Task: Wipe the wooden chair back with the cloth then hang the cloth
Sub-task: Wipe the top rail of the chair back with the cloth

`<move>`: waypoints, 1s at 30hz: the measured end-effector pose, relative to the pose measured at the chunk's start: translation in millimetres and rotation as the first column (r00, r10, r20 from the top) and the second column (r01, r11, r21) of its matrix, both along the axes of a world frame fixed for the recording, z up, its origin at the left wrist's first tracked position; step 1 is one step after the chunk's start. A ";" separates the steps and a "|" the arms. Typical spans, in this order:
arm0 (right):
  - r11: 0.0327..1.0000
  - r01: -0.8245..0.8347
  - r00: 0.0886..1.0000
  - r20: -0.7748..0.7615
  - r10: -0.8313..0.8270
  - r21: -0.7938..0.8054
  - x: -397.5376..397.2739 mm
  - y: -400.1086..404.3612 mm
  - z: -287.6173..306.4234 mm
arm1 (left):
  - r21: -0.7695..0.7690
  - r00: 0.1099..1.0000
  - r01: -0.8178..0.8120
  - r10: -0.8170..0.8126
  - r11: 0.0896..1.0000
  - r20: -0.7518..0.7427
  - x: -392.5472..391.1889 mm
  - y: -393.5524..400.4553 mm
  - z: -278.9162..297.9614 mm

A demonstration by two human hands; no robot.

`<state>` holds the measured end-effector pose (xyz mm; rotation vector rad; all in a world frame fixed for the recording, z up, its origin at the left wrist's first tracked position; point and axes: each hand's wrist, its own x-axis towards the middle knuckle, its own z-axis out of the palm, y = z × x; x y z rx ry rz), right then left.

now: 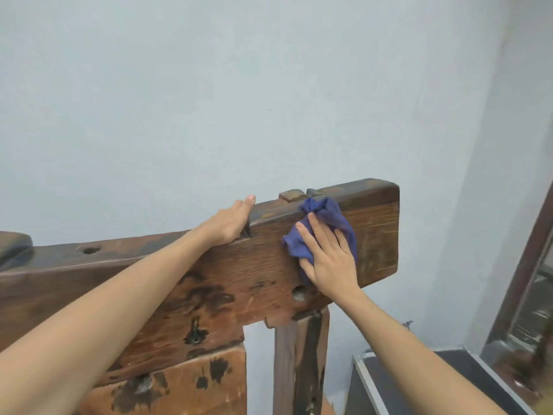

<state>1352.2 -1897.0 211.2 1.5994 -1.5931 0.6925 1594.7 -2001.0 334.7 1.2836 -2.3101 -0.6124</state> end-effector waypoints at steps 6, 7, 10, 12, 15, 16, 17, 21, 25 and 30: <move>0.979 0.153 0.838 0.542 -0.056 -0.135 -88.4 -3.3 17.8 | -0.141 0.999 -0.050 0.048 0.989 -0.017 -33.9 -3.8 -3.7; 0.963 0.197 0.746 0.666 -0.026 -0.183 -91.6 -7.0 16.2 | -0.150 0.999 -0.053 0.050 0.987 -0.020 -33.6 -5.5 -3.9; 0.894 0.379 0.417 0.906 0.066 -0.240 -87.7 -22.0 3.3 | -0.167 0.999 -0.039 0.034 0.985 -0.030 -37.6 -7.5 -7.9; 0.856 0.471 0.245 0.964 0.102 -0.211 -81.5 -28.5 -1.3 | -0.183 0.999 -0.036 0.031 0.983 -0.030 -38.6 -7.7 -9.2; 0.820 0.555 0.069 0.990 0.126 -0.143 -66.2 -34.0 -8.4 | -0.181 0.999 -0.035 0.033 0.983 -0.017 -39.0 -8.4 -7.8; 0.811 0.570 0.026 0.989 0.142 -0.132 -56.1 -35.3 -11.9 | -0.186 0.999 -0.032 0.030 0.982 -0.016 -39.2 -7.9 -8.2; 0.807 0.578 -0.012 0.988 0.157 -0.121 -41.5 -36.4 -16.3 | -0.192 1.000 -0.029 0.026 0.981 -0.013 -39.6 -6.9 -8.5; 0.858 0.503 -0.040 0.989 0.144 -0.105 66.8 -37.9 -44.6 | -0.195 0.999 -0.038 0.036 0.980 -0.012 -38.4 -3.8 -8.2; 0.933 0.320 0.341 0.939 0.049 -0.165 177.5 -39.1 -76.8 | -0.174 0.998 -0.056 0.050 0.983 -0.039 -36.7 -0.4 -8.1; 0.976 0.120 0.825 0.565 0.005 -0.183 151.2 -36.3 -83.5 | -0.150 0.996 -0.077 0.068 0.986 -0.064 -35.5 2.9 -6.9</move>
